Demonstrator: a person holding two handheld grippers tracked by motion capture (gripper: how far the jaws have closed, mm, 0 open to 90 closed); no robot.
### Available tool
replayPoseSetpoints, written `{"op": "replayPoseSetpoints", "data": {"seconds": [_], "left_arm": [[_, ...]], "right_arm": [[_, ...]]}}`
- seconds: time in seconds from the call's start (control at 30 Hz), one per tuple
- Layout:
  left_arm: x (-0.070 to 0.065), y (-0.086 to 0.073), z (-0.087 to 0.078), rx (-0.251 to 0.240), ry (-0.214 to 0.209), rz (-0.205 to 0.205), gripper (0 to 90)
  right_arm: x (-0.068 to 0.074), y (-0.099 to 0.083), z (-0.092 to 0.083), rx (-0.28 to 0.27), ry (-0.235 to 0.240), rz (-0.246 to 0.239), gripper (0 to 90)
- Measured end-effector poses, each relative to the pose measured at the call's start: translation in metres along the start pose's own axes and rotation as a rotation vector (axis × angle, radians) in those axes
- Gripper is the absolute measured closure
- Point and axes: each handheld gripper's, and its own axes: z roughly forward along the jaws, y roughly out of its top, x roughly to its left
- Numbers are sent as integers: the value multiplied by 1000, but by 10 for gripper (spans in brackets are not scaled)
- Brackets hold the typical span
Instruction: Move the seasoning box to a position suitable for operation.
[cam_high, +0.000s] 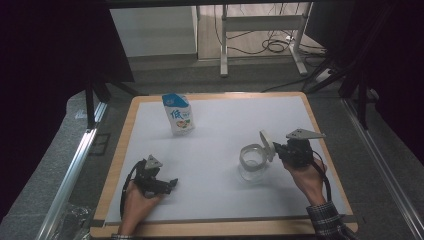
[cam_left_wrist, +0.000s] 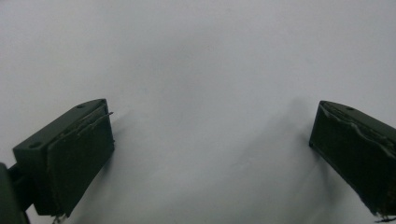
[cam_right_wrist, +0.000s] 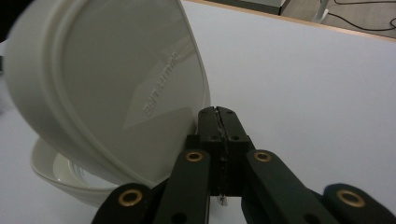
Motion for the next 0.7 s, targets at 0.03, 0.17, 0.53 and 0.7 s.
{"op": "replayPoseSetpoints", "data": {"seconds": [0.03,0.17,0.53,0.7], "left_arm": [[0,0,0,0,0,0,0],[0,0,0,2,0,3,0],[0,0,0,4,0,3,0],[-2,0,0,3,7,-16,0]], "right_arm": [[0,-1,1,-5,1,2,898],[-2,-2,1,-13,11,13,898],[-5,-10,2,-16,-4,9,883],[-9,-15,-2,-17,-18,9,836]]}}
